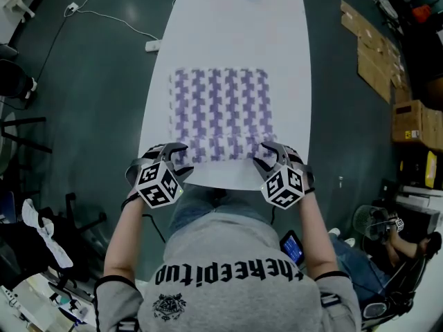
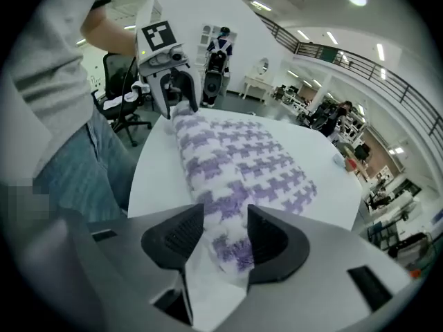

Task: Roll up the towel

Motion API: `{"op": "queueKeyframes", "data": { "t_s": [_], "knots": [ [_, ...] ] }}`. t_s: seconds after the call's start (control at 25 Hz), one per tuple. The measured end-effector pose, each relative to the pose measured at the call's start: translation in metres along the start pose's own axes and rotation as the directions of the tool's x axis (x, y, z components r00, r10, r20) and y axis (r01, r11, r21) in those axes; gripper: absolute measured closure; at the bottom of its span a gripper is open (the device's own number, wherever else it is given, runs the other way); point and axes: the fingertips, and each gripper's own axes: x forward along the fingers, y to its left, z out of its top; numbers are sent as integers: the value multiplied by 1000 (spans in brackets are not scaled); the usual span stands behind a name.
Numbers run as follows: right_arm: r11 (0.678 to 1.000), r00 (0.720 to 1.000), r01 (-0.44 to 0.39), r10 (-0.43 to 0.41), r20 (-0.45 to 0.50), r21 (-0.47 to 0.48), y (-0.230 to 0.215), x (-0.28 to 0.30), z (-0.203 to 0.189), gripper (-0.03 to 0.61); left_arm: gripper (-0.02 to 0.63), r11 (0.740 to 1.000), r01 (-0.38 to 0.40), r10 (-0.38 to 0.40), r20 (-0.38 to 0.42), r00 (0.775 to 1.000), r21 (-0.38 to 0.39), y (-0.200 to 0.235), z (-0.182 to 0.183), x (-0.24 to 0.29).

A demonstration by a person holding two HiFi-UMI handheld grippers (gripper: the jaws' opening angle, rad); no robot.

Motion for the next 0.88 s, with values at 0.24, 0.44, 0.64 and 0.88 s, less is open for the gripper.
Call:
{"op": "queueKeyframes", "data": {
  "t_s": [0.24,0.44,0.64,0.88],
  "knots": [
    [996,996,-11,3,-89,-93,-18,27,-14,359,364,1000,-23,24,-84,996,17,29,-8,20],
    [994,992,6,-19,-121,-113,-65,38,-4,362,369,995,-32,46,-147,988,92,70,-3,23],
    [994,994,15,-27,-105,-111,-25,20,-20,445,430,995,-16,30,-135,990,100,26,-8,21],
    [996,993,-59,52,-105,-69,-17,5,-14,448,433,993,108,-101,-112,988,53,10,-4,6]
  ]
}}
